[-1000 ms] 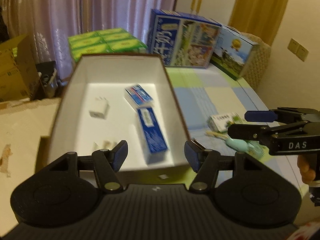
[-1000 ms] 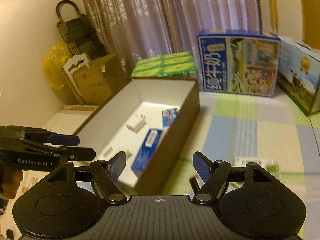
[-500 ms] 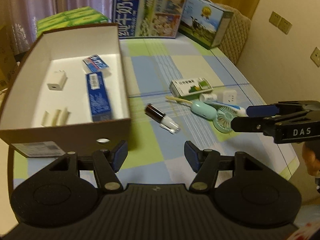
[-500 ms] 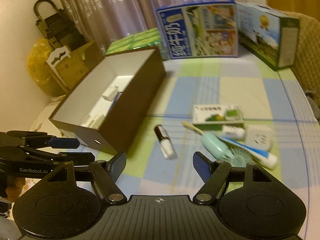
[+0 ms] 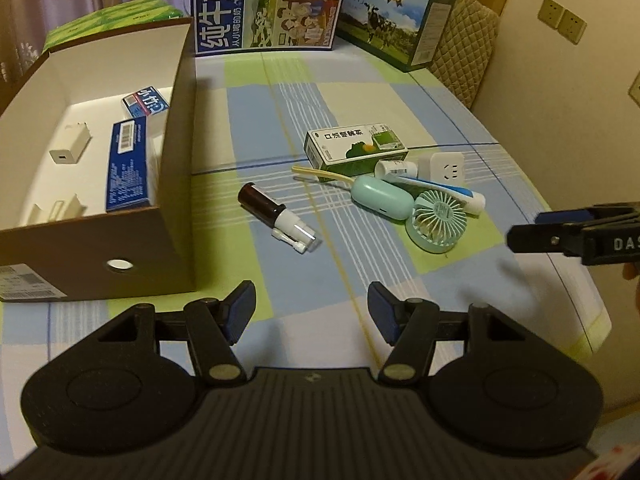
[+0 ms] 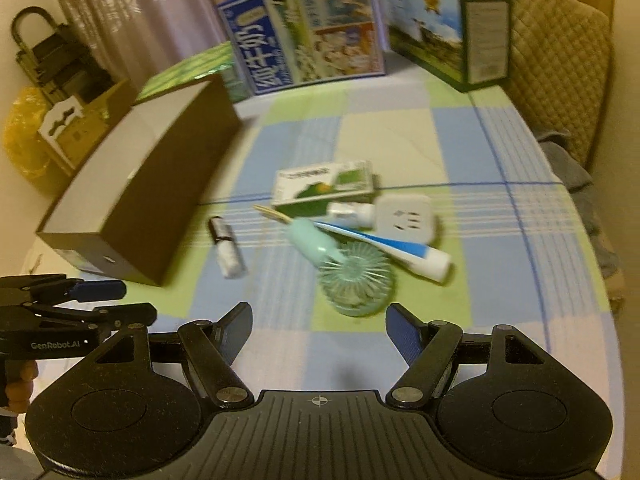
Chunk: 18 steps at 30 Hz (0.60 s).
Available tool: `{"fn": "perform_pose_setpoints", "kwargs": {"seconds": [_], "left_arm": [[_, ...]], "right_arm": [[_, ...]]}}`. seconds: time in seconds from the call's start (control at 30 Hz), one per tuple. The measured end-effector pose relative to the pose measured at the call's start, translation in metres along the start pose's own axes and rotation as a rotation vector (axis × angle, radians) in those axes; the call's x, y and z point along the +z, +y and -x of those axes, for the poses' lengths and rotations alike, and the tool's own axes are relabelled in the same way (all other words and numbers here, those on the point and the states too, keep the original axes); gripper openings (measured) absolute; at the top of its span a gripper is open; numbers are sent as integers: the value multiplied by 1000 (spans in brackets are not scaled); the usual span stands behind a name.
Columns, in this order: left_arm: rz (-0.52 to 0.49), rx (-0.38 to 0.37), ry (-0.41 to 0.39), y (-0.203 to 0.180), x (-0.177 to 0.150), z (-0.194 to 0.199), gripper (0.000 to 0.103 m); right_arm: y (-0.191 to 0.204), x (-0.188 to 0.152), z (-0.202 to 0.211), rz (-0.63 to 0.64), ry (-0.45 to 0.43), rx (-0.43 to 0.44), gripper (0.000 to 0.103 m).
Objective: Organize rigid objects
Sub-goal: 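Withdraw both tools from the shoebox back toward the item cluster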
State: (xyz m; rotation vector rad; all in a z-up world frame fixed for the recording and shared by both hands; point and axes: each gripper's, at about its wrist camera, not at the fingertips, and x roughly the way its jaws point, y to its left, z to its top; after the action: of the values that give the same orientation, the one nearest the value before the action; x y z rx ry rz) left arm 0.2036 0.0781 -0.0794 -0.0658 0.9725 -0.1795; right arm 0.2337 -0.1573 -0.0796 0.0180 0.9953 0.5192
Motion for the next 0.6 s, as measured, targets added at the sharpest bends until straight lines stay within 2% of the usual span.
{"fn": "perform_pose_setpoints", "kwargs": {"seconds": [0.37,0.6], "left_arm": [[90,86,20,-17,11,-49,57],[118,129,24,-19,22,-68,57]], "right_arm": [[-55,1,-7,-54,15,-57,71],[-73,17,-24,39,-1,-56,70]]}}
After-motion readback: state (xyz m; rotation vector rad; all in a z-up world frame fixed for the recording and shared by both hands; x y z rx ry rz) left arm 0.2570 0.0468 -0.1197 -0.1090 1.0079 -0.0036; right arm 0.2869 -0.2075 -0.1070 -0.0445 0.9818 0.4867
